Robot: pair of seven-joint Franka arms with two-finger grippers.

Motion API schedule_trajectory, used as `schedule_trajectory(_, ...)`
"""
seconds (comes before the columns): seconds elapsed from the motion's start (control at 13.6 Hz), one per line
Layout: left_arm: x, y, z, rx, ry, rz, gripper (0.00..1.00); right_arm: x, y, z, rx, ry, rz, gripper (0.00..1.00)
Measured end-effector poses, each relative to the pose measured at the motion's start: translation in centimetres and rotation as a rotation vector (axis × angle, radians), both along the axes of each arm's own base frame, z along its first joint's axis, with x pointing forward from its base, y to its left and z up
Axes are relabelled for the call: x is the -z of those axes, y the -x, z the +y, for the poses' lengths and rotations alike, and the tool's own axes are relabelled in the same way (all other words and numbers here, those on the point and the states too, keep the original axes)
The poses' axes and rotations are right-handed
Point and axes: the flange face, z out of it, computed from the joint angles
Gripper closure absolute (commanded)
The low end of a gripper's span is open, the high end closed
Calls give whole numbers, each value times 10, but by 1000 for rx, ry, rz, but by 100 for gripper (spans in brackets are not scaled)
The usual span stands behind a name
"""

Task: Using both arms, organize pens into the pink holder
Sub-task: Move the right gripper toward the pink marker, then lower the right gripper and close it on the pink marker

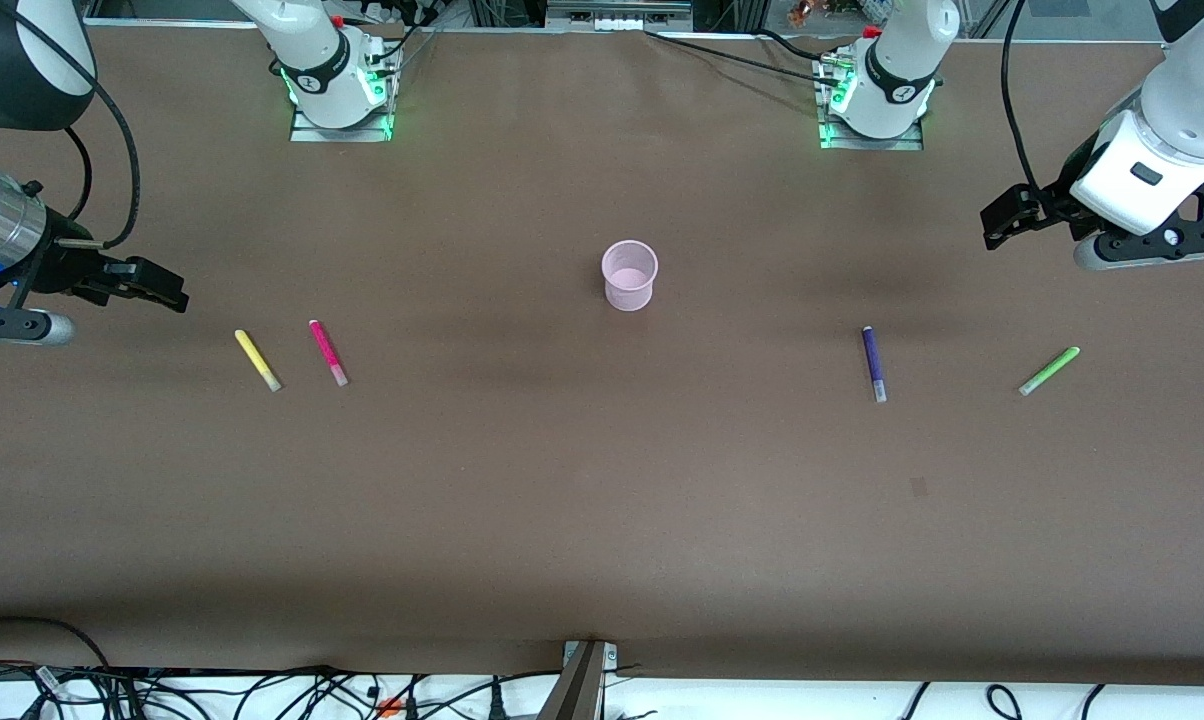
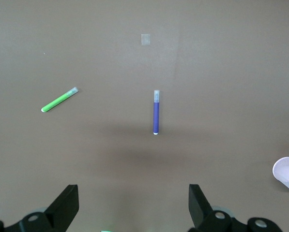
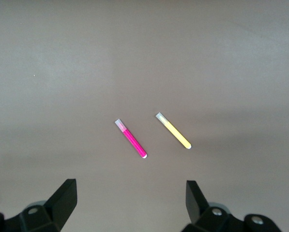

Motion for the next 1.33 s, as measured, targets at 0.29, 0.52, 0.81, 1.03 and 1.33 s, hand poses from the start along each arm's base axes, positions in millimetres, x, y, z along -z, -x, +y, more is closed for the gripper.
schedule_trajectory(0.29,0,0,0,0,0,0,0,0,0,0,-6,1,-3,0)
schedule_trajectory(0.52,0,0,0,0,0,-1,0,3,-2,-1,-9,1,4,0)
schedule_trajectory(0.81,-1,2,-15,28,-1,-2,0,39,-5,32,-103,-2,86,0)
schedule_trajectory(1.03,-2,4,-25,47,-2,-3,0,93,-1,55,-326,-15,176,0)
schedule_trajectory(1.33,-3,6,-36,65,-3,-5,0,191,11,53,-505,-30,92,0)
